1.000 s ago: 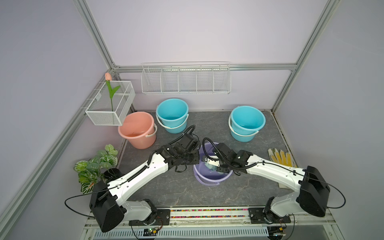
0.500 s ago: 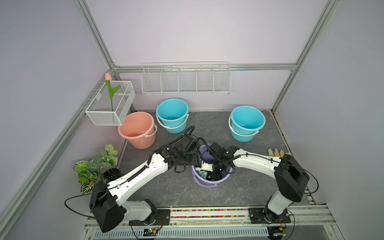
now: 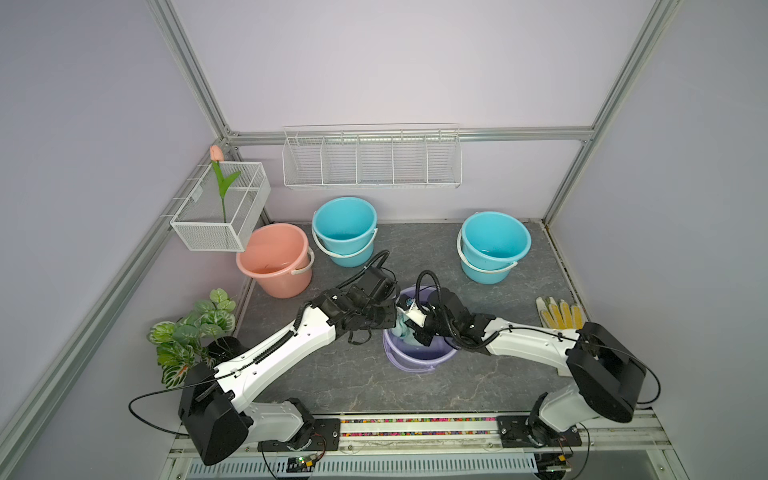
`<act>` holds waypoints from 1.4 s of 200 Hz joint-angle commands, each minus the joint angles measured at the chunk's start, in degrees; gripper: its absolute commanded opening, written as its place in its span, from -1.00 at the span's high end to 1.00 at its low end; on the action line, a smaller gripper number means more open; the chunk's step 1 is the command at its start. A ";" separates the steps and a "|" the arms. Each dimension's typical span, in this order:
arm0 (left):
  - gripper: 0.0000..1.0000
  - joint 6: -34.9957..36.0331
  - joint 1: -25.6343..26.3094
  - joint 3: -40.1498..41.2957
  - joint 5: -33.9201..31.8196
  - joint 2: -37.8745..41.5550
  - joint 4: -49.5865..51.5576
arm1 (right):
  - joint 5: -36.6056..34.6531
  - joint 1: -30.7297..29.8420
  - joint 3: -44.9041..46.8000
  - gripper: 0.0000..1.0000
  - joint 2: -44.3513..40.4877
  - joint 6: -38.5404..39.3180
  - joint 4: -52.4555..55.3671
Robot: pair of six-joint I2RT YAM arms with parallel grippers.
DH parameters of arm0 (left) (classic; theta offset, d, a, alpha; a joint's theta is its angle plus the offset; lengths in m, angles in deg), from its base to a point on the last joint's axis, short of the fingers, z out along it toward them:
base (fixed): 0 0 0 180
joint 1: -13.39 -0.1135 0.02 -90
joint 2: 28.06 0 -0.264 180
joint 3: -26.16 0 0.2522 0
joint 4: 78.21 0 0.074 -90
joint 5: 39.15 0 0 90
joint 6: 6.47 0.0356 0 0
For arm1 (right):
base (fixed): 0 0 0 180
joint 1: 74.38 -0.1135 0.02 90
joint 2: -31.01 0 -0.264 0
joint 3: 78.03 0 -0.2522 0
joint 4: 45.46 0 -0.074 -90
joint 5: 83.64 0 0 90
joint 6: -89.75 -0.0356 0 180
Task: Wipe the inside of the bucket with a cloth
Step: Wipe the dirt from the inside of the bucket.
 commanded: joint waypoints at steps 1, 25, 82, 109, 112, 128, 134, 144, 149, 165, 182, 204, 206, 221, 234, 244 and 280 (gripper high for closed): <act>1.00 -0.72 0.37 -0.86 -0.44 0.92 -1.68 | -13.75 -0.65 0.78 0.87 -1.59 4.33 -1.80; 1.00 -0.70 0.35 -0.64 -0.67 1.07 -1.64 | -18.94 -0.65 -1.54 0.86 -3.14 12.52 8.31; 1.00 -0.51 0.39 -1.18 -1.16 0.71 -1.26 | -21.36 -1.50 -7.52 0.86 -5.78 27.45 33.81; 1.00 -0.50 0.33 -1.21 -1.32 0.74 -1.09 | -14.58 -1.88 -11.60 0.86 -5.00 29.38 47.44; 1.00 -0.54 0.39 -1.23 -1.33 0.72 -1.07 | -13.89 -1.88 -12.04 0.86 -4.89 29.28 48.76; 1.00 -0.59 0.33 -1.25 -1.41 0.63 -0.97 | -9.96 -1.99 -14.18 0.86 -3.82 28.52 54.24; 1.00 -0.61 0.39 -1.24 -1.42 0.69 -0.97 | -8.11 -2.04 -14.82 0.86 -3.44 28.18 56.11; 1.00 -0.68 0.35 -1.17 -1.45 0.71 -1.06 | -5.16 -1.92 -15.73 0.87 -2.67 27.53 58.72; 1.00 -0.68 0.39 -1.17 -1.42 0.74 -1.06 | -3.47 -1.93 -16.03 0.86 -2.25 27.16 59.67; 1.00 -0.68 0.36 -1.23 -1.42 0.63 -1.10 | 2.02 -1.71 -16.27 0.87 -0.82 26.34 61.00; 1.00 -0.72 0.31 -1.31 -1.37 0.39 -0.99 | 9.42 -1.35 -15.82 0.86 0.51 25.20 59.98; 1.00 -0.80 0.39 -1.33 -1.29 0.31 -1.06 | 18.84 -1.09 -14.90 0.86 2.00 22.64 54.99; 1.00 -0.73 0.33 -1.34 -1.24 0.26 -1.06 | 19.65 -1.16 -14.79 0.87 2.14 22.29 54.41; 1.00 -0.79 0.35 -1.29 -1.21 0.11 -1.15 | 25.06 -1.11 -13.95 0.86 2.97 19.95 48.96; 1.00 -0.90 0.48 -1.24 -1.05 0.10 -1.24 | 28.93 -1.04 -12.65 0.86 3.40 17.53 42.49; 1.00 -0.86 0.47 -1.23 -0.98 0.04 -1.37 | 31.08 -1.08 -11.50 0.86 3.72 15.43 37.13; 1.00 -1.03 0.48 -1.10 -0.94 -0.03 -1.50 | 29.69 -1.10 -7.52 0.87 4.35 6.80 17.78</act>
